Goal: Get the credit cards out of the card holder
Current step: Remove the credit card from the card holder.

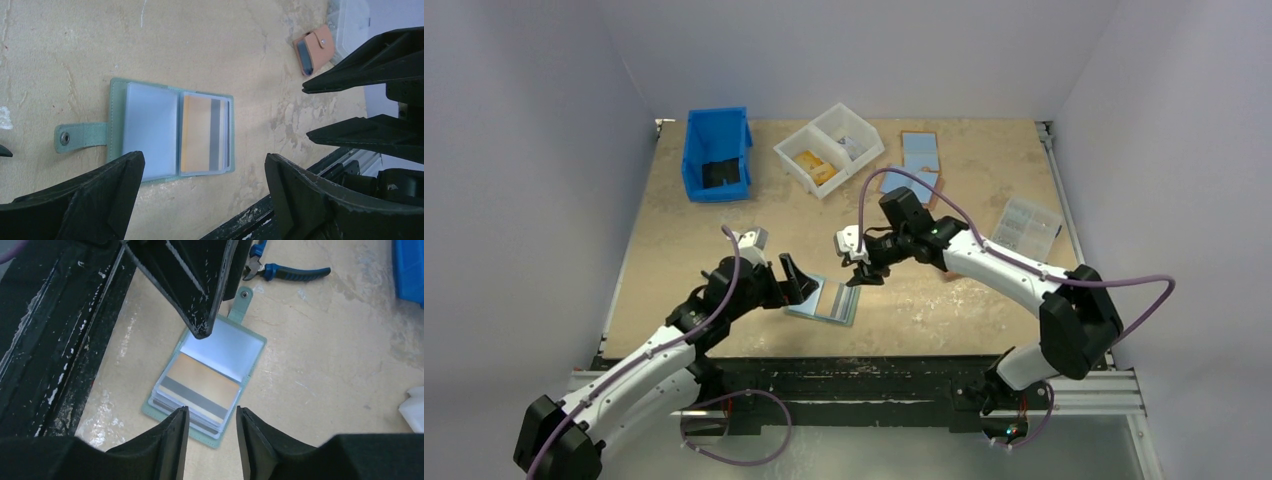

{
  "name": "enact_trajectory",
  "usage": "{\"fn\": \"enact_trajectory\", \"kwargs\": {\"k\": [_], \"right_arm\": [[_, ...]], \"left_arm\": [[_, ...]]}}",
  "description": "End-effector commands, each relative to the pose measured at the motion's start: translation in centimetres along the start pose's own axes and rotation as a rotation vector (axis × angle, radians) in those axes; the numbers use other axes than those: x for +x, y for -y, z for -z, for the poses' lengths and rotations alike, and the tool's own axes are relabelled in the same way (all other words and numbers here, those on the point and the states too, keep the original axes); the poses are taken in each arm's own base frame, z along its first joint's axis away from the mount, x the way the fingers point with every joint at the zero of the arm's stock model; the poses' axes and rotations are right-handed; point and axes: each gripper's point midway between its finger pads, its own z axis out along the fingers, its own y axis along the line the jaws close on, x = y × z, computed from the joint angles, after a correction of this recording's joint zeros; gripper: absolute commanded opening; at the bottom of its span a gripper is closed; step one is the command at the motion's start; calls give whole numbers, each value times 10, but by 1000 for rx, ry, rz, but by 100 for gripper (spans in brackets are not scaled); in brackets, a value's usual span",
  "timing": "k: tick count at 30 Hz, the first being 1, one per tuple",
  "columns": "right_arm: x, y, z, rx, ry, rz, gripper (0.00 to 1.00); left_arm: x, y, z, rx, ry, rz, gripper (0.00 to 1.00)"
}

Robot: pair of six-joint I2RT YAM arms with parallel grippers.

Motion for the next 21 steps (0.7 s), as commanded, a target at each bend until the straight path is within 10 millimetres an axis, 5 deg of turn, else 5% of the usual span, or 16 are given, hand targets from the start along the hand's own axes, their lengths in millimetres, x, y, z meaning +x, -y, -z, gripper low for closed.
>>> {"fn": "enact_trajectory", "kwargs": {"k": [1, 10, 21], "right_arm": [[-3, 2, -22, 30, -2, -28, 43], [10, -11, -39, -19, -24, -67, 16], [20, 8, -24, -38, 18, -309, 10]], "left_arm": [[-11, 9, -5, 23, 20, -18, 98], [4, 11, -14, 64, -47, -29, 81], [19, 0, -24, -12, -118, -53, 78]]}}
